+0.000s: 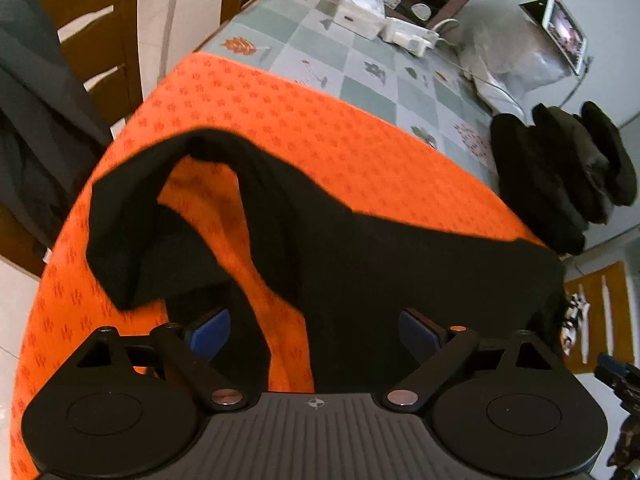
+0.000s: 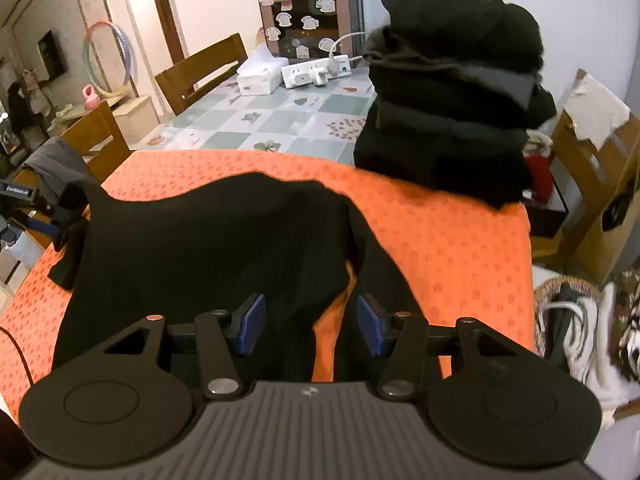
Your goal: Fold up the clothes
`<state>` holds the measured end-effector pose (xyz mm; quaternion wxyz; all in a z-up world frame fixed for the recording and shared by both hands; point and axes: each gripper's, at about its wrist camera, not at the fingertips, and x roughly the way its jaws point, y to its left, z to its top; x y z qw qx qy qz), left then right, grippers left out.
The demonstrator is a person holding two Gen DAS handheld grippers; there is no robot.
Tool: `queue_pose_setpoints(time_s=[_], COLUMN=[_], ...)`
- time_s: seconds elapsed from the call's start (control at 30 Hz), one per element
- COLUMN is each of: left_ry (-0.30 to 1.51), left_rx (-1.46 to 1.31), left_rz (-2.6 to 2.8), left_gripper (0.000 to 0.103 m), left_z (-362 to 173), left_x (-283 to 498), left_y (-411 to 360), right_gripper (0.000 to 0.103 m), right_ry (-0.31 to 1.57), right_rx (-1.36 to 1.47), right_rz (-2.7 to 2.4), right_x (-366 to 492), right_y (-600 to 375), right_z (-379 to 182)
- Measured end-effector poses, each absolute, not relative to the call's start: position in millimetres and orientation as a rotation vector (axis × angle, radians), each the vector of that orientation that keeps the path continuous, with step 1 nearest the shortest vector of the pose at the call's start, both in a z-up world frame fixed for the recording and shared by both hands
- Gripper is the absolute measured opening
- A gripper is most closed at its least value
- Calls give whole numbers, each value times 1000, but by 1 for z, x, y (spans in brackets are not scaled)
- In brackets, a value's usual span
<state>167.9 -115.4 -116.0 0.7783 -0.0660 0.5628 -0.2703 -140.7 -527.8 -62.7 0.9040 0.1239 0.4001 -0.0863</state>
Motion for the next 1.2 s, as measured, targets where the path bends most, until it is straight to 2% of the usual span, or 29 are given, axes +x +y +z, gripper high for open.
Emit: queue_pose_setpoints(time_s=[0.67,1.0,1.2], left_ry=[949,906,934], left_rx=[-11,7,25], left_rz=[-678,-517,-467], left_gripper=[92,91,91], left_z=[-97,-108,-119], left_x=[19,-83,-129], left_y=[-81,-51,-42], right_gripper=[57,57,57], right_ry=[848,890,961], right_rx=[294,121,-84], right_rz=[-195,46,75], right_x=[-250,-309,-312], right_y=[-486,-465,-461], right_z=[-104,-131,-160])
